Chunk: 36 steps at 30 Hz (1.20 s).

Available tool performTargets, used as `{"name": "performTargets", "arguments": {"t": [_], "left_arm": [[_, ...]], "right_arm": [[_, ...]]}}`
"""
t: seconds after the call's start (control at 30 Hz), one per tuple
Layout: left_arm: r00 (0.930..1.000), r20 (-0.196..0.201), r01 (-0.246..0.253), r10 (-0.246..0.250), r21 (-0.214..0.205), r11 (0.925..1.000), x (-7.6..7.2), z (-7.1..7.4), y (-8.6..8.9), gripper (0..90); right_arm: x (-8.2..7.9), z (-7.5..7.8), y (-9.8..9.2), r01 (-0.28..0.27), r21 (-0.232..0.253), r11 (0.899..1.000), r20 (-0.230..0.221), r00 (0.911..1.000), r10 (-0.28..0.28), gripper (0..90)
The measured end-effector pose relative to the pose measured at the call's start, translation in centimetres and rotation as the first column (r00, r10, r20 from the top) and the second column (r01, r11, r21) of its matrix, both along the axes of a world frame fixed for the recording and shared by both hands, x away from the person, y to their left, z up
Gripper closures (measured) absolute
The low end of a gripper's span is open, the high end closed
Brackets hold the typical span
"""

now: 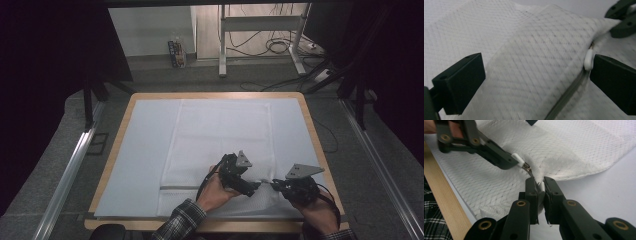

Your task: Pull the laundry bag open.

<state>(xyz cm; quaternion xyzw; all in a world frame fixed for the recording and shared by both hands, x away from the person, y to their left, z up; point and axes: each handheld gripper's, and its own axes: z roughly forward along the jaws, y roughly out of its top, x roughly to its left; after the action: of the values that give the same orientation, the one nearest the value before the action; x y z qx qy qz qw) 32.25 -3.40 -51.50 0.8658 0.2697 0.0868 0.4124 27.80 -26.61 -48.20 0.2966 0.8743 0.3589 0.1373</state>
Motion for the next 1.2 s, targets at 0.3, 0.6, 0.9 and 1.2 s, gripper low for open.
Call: {"name": "performTargets", "arguments": {"t": [0.3,0.6,0.9,1.2], "left_arm": [[0.9946,0.006,0.104,-0.104,0.012,0.9945,-1.3,0.5,2.0,13.8],[0.9764,-0.038,0.209,-0.213,-0.090,0.9738,-2.3,1.0,2.4,42.8],[0.9650,-0.105,0.226,-0.240,-0.130,0.9654,-1.9,0.6,1.6,61.5],[0.9662,-0.127,0.209,-0.224,-0.125,0.9700,-1.4,0.6,0.6,65.2]], "right_arm": [[-0.1,0.0,-0.2,-0.002,0.007,1.000,0.025,0.9997,0.002,81.5],[-0.1,0.0,-0.2,-0.004,0.004,1.000,0.033,0.9994,0.004,81.5],[-0.2,0.1,-0.2,-0.005,0.009,1.000,0.038,0.9993,0.005,81.5],[-0.3,0.2,-0.1,-0.014,0.011,1.000,0.046,0.9988,0.013,81.6]]}}
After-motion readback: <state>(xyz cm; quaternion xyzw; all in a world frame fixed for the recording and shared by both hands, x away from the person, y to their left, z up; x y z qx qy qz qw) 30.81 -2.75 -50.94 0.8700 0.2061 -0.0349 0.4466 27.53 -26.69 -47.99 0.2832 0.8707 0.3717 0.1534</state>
